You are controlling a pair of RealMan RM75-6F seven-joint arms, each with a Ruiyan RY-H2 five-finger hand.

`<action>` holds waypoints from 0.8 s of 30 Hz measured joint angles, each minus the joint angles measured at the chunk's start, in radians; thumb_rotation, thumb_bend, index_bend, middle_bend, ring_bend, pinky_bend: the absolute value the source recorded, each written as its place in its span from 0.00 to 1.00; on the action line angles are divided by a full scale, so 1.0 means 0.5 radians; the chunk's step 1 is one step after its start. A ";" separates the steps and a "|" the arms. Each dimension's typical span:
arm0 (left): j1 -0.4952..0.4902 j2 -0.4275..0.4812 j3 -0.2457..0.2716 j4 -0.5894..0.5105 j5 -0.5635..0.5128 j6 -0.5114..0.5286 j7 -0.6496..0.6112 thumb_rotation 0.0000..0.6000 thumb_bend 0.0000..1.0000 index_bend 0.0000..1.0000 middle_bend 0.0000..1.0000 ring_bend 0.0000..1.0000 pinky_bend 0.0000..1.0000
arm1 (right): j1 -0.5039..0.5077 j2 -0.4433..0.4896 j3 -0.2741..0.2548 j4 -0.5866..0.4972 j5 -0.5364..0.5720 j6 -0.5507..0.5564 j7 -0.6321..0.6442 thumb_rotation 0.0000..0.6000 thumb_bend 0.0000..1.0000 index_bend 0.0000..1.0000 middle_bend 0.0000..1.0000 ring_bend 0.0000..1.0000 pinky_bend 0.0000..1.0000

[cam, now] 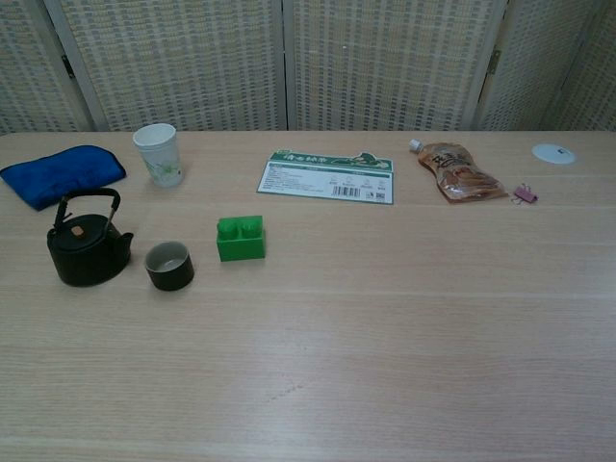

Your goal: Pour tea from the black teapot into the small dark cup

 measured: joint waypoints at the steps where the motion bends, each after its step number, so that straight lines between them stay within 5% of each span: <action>1: 0.000 0.000 0.000 0.000 0.000 0.000 0.000 1.00 0.23 0.25 0.19 0.22 0.06 | -0.001 0.000 0.000 0.002 0.001 0.000 0.002 1.00 0.15 0.34 0.30 0.29 0.38; 24: -0.074 -0.018 -0.034 -0.028 0.039 -0.041 0.009 1.00 0.23 0.25 0.19 0.23 0.06 | 0.001 0.043 -0.002 0.009 0.000 -0.027 0.090 1.00 0.15 0.34 0.32 0.29 0.38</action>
